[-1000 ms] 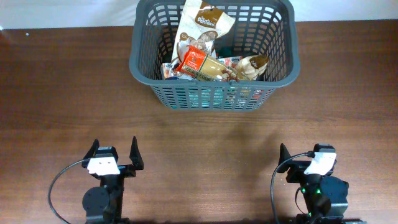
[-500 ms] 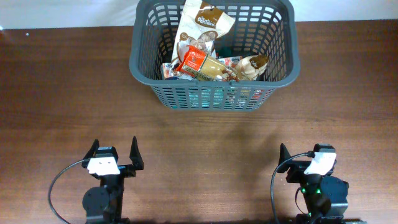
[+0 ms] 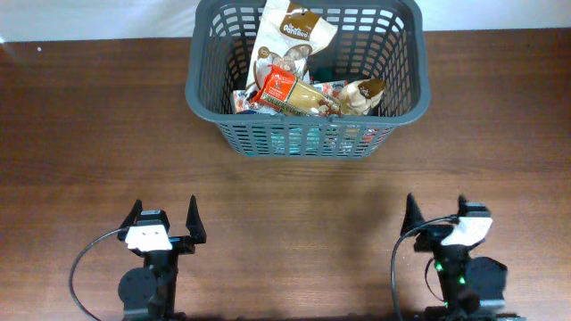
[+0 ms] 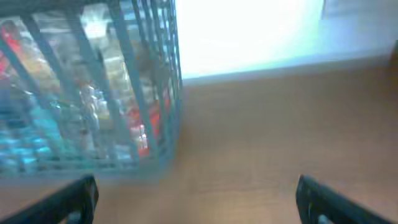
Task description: Pack container
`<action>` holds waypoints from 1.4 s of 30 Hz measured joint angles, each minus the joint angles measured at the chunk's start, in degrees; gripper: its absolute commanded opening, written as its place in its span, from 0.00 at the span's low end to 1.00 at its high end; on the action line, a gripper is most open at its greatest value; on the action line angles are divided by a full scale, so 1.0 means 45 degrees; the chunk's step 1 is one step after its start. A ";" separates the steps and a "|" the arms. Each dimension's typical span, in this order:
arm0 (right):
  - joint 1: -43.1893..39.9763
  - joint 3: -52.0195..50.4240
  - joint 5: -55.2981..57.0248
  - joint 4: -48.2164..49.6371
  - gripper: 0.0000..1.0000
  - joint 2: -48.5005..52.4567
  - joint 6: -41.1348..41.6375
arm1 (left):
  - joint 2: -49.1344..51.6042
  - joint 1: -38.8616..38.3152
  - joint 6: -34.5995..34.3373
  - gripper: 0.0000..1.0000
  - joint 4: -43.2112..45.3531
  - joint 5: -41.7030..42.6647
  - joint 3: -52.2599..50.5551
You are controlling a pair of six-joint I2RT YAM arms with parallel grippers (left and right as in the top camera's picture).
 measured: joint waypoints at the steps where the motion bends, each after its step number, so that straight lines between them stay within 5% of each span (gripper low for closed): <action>1: 0.0005 0.0019 0.0087 0.0874 0.99 -0.0010 -0.0010 | 0.0000 0.0000 -0.0005 0.99 -0.0010 0.0000 0.0000; 8: 0.0005 -0.0379 0.0845 0.4153 0.99 -0.0063 0.0005 | 0.0000 0.0000 0.0000 0.99 -0.0044 -0.0005 0.0000; 42: 0.0005 -0.1515 0.1088 0.1273 0.99 -0.0049 0.0005 | 0.0000 0.0000 -0.0005 0.99 -0.0049 -0.0005 0.0000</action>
